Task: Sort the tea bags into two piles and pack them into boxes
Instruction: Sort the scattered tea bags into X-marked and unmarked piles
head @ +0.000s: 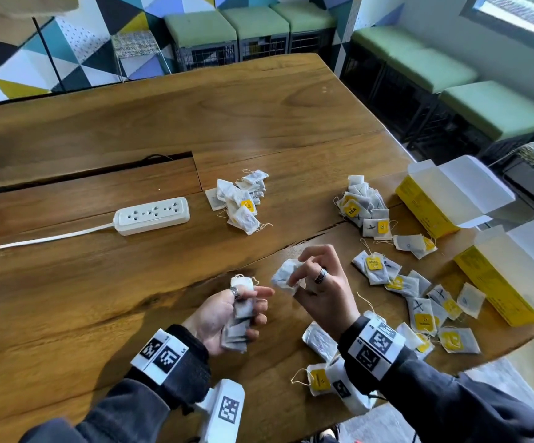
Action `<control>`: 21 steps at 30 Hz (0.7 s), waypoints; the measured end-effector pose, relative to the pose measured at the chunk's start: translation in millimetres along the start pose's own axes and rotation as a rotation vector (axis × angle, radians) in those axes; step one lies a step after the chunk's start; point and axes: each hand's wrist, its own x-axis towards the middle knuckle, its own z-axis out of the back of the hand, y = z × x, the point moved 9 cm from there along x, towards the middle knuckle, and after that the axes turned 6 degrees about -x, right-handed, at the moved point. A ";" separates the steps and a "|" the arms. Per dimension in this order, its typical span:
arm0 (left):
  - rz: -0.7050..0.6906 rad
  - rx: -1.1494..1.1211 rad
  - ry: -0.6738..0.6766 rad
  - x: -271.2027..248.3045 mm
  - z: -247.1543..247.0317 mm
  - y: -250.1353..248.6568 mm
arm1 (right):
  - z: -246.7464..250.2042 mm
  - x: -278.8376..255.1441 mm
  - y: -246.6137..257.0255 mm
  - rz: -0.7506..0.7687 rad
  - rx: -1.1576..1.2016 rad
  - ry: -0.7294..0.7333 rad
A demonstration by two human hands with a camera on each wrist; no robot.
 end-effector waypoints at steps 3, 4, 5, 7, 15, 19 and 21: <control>-0.003 -0.024 0.098 0.0 -21.0 0.4 | -9.4 -5.1 9.4 0.064 -0.040 0.089; -0.055 0.008 0.085 1.6 -22.0 -3.5 | -12.9 -6.1 9.9 0.072 -0.053 0.133; -0.124 0.051 0.042 2.6 -21.0 -9.2 | -15.3 -6.6 8.9 0.065 -0.044 0.168; -0.218 0.109 -0.044 0.2 -17.7 -19.9 | -14.1 -5.3 0.0 -0.020 0.043 0.204; -0.273 0.232 -0.004 -12.3 -21.9 -43.7 | -28.6 -29.2 -61.6 -0.896 0.966 0.267; -0.273 0.300 0.044 -14.9 -35.0 -44.6 | -49.8 -25.1 -30.5 -0.872 1.052 0.507; -0.295 0.313 0.030 -14.0 -35.7 -47.4 | -53.1 -24.4 -17.6 -0.939 1.153 0.553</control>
